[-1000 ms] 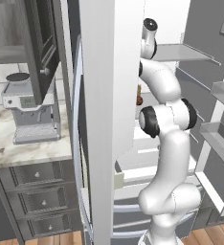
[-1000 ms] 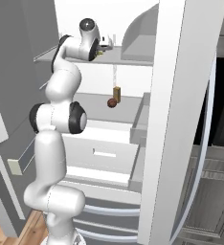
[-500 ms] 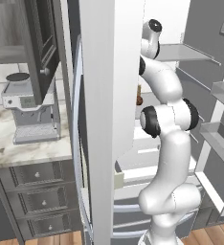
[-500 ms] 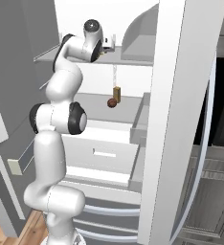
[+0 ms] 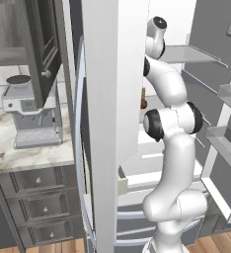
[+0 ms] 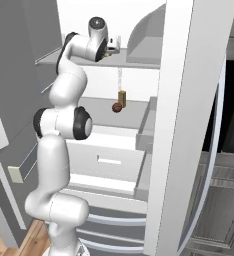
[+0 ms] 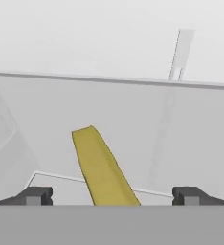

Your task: Pick the egg and butter from the fridge and place them by the bowl for mixing.

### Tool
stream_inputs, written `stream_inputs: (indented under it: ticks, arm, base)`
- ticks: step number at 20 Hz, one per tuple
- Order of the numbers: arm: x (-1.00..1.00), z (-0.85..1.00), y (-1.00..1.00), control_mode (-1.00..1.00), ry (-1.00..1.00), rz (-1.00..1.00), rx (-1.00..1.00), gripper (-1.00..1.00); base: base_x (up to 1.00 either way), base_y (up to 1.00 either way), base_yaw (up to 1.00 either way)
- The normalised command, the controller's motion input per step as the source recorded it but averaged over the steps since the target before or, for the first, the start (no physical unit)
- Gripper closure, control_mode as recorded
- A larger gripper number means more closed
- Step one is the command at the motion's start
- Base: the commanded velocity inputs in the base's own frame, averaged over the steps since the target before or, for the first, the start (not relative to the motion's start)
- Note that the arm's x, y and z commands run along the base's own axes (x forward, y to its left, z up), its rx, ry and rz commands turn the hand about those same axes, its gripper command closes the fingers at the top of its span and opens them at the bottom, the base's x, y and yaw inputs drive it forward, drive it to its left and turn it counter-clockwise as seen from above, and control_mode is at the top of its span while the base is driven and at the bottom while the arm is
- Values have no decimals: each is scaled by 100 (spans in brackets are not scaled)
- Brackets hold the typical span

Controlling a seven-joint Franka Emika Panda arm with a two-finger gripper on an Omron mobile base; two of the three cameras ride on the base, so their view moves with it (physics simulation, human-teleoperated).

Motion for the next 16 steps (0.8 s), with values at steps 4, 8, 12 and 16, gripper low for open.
stream_inputs:
  ticks: [4, 8, 12, 16]
  arm:
    - [0, 0, 0, -100, 0, 1, 0, -100]
    - [2, 0, 0, -100, 18, 9, 0, -100]
    - [0, 0, 0, -100, 9, 9, 0, -100]
    - [0, 0, 0, -100, 3, 3, 0, -100]
  base:
    - [0, 0, 0]
    - [0, 0, 0]
    - [0, 0, 0]
    - [0, 0, 0]
